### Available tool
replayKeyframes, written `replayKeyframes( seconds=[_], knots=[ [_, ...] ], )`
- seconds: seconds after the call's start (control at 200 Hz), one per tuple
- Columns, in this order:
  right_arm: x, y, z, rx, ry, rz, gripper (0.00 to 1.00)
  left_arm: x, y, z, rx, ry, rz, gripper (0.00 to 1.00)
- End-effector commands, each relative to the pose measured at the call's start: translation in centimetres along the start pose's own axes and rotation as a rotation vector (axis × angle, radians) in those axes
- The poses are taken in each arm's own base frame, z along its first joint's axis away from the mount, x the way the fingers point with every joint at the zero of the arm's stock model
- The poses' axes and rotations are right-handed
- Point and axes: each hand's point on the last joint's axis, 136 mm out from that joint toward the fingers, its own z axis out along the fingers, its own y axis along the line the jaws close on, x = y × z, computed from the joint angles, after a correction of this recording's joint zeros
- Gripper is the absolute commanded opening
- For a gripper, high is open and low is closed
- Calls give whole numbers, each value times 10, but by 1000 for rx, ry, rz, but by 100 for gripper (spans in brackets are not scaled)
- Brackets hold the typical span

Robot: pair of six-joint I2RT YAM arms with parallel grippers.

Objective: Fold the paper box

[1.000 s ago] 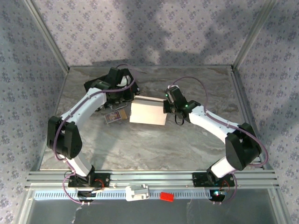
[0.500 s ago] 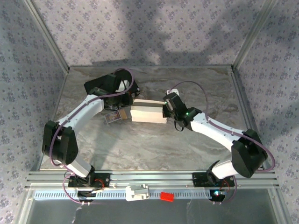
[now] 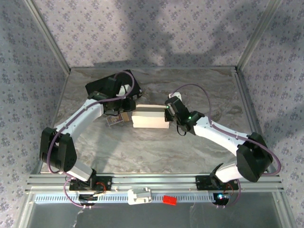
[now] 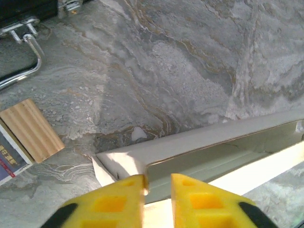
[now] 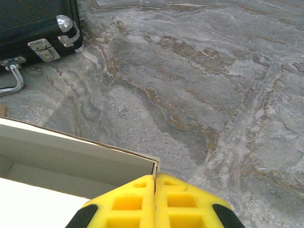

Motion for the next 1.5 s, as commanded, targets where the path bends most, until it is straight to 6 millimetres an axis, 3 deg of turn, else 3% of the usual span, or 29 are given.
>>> replayKeyframes(
  seconds=[0.0,0.125,0.265,0.325,0.45,0.525,0.59,0.615,0.625,0.63,0.64,0.83,0.964,1.049,1.129,1.274,1.379,1.494],
  knots=[
    [3,7,-9,-46,5,-4,0,-16,-32,-40,78,-81,87,32],
    [1,9,-15,-83,4,-20,0,-22,-44,-67,101,-158,271,33],
    [4,11,-16,-118,14,-17,0,-21,-42,-75,77,-204,425,35],
    [7,14,-15,-139,25,-18,0,-22,-39,-71,69,-204,420,38],
    [9,14,-11,-144,46,-5,0,-16,-26,-50,97,-85,298,26],
    [7,12,-9,-138,55,7,0,-12,-19,-40,112,-43,214,26],
    [5,11,-6,-135,69,8,0,-11,-16,-39,97,-53,190,42],
    [5,11,-5,-133,74,6,0,-12,-15,-42,94,-69,186,66],
    [5,10,-4,-133,76,7,0,-13,-15,-44,92,-79,186,88],
    [5,10,-3,-132,78,7,0,-13,-14,-44,89,-84,187,94],
    [5,10,-3,-133,79,6,0,-14,-14,-46,86,-93,187,98],
    [0,11,8,-163,104,-5,0,-41,-14,-95,100,-300,147,100],
    [-4,8,14,-166,123,2,0,-42,-5,-104,153,-362,-61,100],
    [-8,9,15,-175,120,1,0,-34,11,-97,145,-349,-308,100],
    [-11,13,15,-186,118,-11,0,-35,-3,-90,234,-370,-424,100],
    [-12,16,17,-194,125,-15,0,-49,-33,-74,193,-396,-392,100],
    [-13,18,19,-193,129,-22,0,-45,-29,-43,82,-257,-391,100],
    [-13,21,21,-200,131,-21,0,-53,-36,-16,111,-228,-376,100]
  ],
)
